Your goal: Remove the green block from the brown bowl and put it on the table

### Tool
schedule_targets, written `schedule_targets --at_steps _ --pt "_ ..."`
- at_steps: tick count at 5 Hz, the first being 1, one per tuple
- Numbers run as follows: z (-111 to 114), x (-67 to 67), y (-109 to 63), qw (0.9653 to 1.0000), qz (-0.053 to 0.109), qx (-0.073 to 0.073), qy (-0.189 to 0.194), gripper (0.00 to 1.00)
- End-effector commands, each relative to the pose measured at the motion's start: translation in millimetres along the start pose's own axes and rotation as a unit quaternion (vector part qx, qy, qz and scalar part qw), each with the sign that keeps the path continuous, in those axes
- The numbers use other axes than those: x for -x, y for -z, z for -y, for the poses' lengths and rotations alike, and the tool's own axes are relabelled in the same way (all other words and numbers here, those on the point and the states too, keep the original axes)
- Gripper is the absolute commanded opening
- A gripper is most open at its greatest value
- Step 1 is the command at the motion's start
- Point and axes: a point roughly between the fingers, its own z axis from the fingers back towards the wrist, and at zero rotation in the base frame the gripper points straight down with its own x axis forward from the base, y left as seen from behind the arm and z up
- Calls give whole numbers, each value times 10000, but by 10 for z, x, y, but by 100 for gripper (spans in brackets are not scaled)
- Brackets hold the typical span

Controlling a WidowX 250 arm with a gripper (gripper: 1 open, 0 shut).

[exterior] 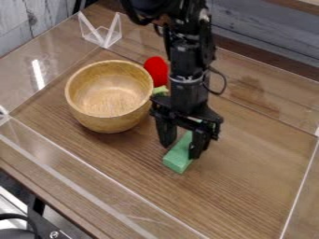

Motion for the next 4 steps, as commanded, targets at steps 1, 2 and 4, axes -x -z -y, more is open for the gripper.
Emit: schedule_targets --at_steps 1,2,4 --pt "1 -38 -401 9986 500 149 32 100" --pt "-70 -32 -769 9962 806 314 25 100" --pt "-447 -121 -1254 9920 1238 241 -57 100"
